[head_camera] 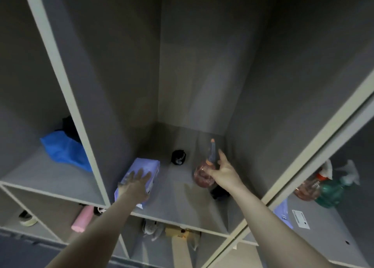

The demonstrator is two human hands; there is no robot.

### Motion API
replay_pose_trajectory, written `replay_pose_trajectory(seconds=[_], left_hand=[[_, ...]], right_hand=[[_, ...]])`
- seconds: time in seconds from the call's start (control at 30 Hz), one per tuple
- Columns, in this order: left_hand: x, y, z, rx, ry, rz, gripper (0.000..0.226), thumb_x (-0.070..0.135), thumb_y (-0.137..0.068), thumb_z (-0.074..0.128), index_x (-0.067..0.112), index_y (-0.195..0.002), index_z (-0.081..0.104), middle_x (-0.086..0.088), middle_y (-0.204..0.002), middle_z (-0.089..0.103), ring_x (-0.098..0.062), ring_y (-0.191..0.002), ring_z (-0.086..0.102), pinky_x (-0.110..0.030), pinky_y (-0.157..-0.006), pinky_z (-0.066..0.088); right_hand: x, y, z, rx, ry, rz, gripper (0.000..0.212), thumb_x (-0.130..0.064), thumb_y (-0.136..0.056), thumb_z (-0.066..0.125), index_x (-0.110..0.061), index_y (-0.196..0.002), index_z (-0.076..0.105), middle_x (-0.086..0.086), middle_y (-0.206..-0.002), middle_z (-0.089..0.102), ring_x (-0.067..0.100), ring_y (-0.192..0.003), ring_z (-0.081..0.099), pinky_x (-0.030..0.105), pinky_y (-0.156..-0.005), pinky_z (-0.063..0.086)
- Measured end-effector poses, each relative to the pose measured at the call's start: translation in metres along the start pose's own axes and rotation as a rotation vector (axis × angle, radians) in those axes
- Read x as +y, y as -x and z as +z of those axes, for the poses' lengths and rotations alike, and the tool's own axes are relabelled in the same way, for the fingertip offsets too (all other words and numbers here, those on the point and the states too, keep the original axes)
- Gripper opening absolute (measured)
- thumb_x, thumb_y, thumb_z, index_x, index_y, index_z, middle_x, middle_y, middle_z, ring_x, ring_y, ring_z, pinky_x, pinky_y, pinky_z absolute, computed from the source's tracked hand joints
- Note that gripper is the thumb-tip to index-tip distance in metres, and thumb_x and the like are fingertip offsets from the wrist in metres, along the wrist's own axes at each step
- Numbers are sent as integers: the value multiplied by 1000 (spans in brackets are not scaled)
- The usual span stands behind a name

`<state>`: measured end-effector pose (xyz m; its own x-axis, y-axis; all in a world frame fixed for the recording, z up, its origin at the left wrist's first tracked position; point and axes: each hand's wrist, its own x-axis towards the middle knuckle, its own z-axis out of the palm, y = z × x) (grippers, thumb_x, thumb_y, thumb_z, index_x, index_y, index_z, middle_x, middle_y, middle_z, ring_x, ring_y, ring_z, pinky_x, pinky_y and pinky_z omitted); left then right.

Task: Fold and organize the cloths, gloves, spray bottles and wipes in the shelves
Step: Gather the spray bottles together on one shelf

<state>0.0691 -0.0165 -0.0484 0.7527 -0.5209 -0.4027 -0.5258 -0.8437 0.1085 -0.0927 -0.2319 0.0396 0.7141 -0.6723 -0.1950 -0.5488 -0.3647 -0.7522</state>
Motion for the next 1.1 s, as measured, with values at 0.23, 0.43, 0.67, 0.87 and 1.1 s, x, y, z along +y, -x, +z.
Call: replay_pose_trajectory(seconds=[0.23, 0.43, 0.67, 0.87, 1.1], left_hand=[[-2, -8, -3, 14, -122, 79, 72, 41, -94, 47, 38, -152, 5, 3, -162, -1, -25, -148, 5, -37, -117, 21], [-2, -17, -23, -99, -142, 108, 76, 43, -90, 55, 37, -152, 11, 1, -161, 7, -25, -147, 13, -38, -113, 29], [3, -15, -15, -56, -187, 111, 72, 39, -95, 49, 31, -153, 6, -3, -162, 4, -31, -147, 10, -39, -113, 25], [22, -6, -9, 6, -200, 67, 88, 55, -87, 51, 29, -153, -1, -9, -161, 1, -32, -147, 4, -60, -114, 14], [95, 90, 21, 147, 703, 529, 118, 63, -57, 77, 46, -148, 4, 23, -137, 30, -4, -125, 44, -30, -99, 44]], right_hand=[[7, -54, 17, 117, -49, 188, 30, -28, -83, 66, -16, -111, 65, 9, -106, 70, 27, -95, 66, 34, -82, 54], [19, -75, 23, 129, 20, 197, 25, -32, -84, 63, -15, -101, 68, 11, -98, 70, 31, -89, 68, 46, -78, 58], [27, -47, 37, 175, -16, 72, 15, -27, -90, 57, -17, -85, 67, 6, -84, 70, 22, -72, 62, 33, -70, 50], [10, 11, 37, 264, -149, -74, 16, -31, -91, 56, -21, -82, 64, 6, -64, 68, 15, -52, 63, 39, -59, 55], [6, 105, 10, 354, -283, -219, 5, -32, -91, 62, -32, -85, 62, -8, -76, 71, 10, -65, 64, 44, -67, 58]])
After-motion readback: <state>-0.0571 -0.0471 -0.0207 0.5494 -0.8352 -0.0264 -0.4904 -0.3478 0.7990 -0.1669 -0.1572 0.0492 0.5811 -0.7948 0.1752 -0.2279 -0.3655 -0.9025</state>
